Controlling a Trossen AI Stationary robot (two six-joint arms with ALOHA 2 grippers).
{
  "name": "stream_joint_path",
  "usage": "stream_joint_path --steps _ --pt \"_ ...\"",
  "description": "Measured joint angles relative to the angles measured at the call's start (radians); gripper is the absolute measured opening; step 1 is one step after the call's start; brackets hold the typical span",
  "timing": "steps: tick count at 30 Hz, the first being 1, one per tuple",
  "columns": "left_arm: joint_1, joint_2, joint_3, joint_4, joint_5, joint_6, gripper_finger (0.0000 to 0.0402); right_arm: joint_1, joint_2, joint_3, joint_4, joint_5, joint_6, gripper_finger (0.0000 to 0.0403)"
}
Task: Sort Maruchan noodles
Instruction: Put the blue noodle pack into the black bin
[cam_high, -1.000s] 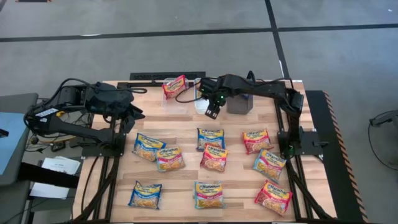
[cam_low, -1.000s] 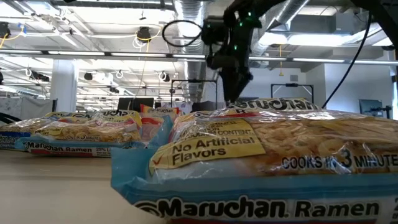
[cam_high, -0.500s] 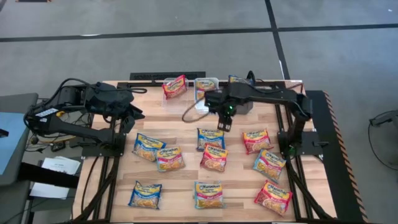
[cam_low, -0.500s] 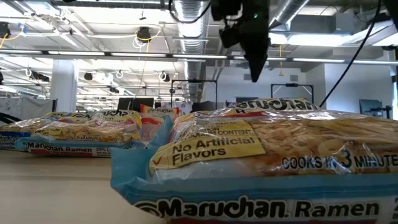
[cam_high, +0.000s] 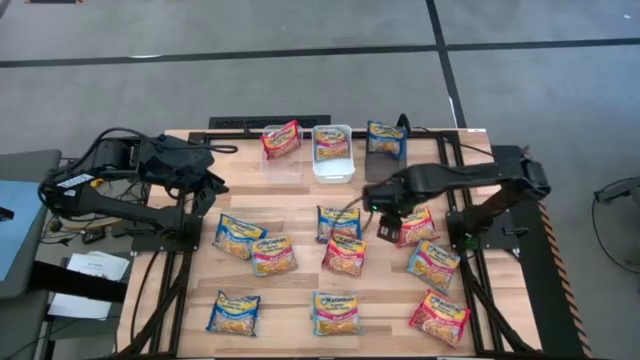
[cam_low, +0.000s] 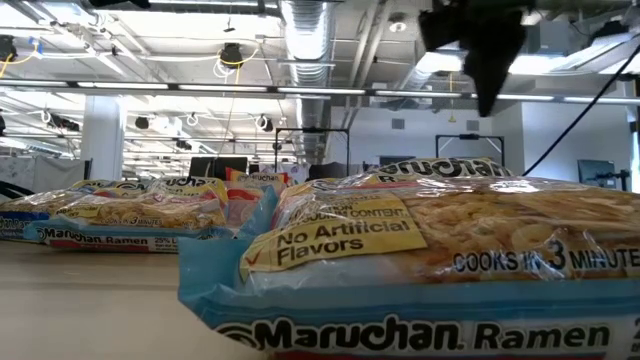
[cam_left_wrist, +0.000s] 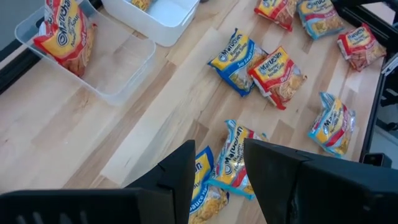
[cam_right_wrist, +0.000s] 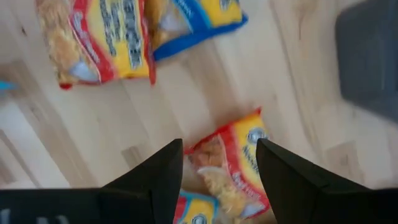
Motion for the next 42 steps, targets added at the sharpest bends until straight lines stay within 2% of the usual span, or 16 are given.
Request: stream_joint_path --steps 6,13,16,20,25,33,37,42 --pt "0.000 0.000 0.000 0.001 0.000 0.025 0.0123 0.114 -0.083 -0.158 0.103 0.000 0.106 0.0226" --pt "0.000 0.000 0.000 0.001 0.000 0.026 0.0123 0.207 -0.184 -0.384 0.386 0.000 0.281 0.0226" --pt "0.000 0.000 0.000 0.001 0.000 0.026 0.0123 0.220 -0.213 -0.454 0.534 0.001 0.306 0.0226" --pt "0.000 0.000 0.000 0.002 0.000 0.026 0.0123 0.193 -0.220 -0.516 0.715 0.017 0.248 0.0226" --pt "0.000 0.000 0.000 0.003 -0.002 0.027 0.0123 0.132 -0.205 -0.526 0.843 0.064 0.162 0.0226" --pt "0.000 0.000 0.000 0.002 -0.002 0.026 0.0123 0.007 -0.183 -0.527 0.933 0.061 -0.024 0.0226" --pt "0.000 0.000 0.000 0.002 -0.003 0.025 0.0123 -0.055 -0.155 -0.529 0.936 0.030 -0.090 0.0232" --pt "0.000 0.000 0.000 0.004 -0.004 0.015 0.0123 -0.094 -0.101 -0.527 1.025 -0.004 -0.188 0.0235"
